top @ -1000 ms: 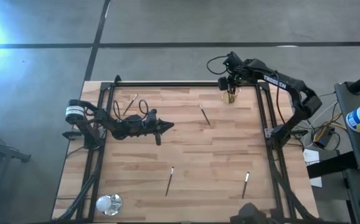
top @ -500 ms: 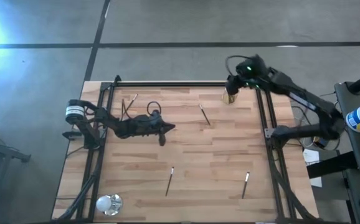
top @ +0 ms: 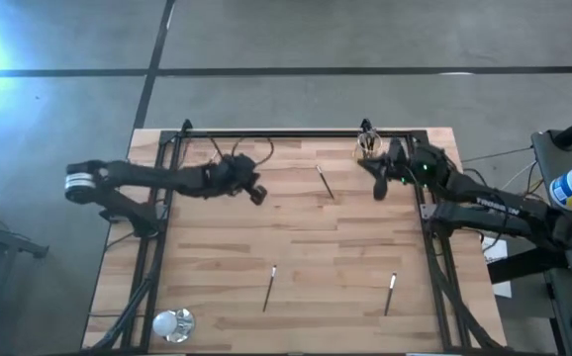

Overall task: Put items in baskets/containers
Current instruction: Put the black eyeshadow brush into the gold pen holder

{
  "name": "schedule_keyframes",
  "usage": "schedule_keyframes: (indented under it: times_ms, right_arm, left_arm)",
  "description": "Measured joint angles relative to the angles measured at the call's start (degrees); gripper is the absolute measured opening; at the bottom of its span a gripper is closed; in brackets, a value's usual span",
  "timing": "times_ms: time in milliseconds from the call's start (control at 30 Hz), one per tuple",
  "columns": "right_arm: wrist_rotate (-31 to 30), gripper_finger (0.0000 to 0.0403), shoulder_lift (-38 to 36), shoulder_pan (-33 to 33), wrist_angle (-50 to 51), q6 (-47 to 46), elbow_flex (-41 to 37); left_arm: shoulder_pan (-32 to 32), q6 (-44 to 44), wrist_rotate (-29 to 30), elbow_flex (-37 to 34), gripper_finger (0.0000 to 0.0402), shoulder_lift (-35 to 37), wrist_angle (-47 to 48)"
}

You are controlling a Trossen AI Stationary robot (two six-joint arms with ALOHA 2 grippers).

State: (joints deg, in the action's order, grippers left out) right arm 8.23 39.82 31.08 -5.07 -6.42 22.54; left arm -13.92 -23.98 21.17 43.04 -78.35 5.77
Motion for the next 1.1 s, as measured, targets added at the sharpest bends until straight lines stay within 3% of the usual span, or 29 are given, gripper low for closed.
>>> schedule_keyframes:
  times_ms: [267,367,533,733,1100]
  right_arm:
    - [2.93,0.0008,-8.16,-7.64,-7.81,-1.41,-8.19]
    - [2.93,0.0008,-9.62,-8.91,-8.27,-1.46,-9.11]
    - [2.75,0.0008,-9.71,-9.50,-9.71,-1.55,-10.11]
    - [2.71,0.0008,-9.50,-9.48,-11.61,-1.57,-10.99]
    - [2.71,0.0008,-9.45,-9.48,-11.58,-3.15,-11.06]
  left_arm:
    - [-15.47,-3.15,-3.93,5.98,0.0000,2.23,20.73]
    - [-21.77,-3.13,-7.62,6.58,0.0014,0.68,22.80]
    - [-29.48,-2.01,-9.57,7.67,0.0069,-3.13,24.08]
    - [-31.35,2.22,-9.65,11.78,0.0121,-10.18,25.43]
    - [-35.92,5.14,-7.97,27.97,0.0126,-26.53,39.56]
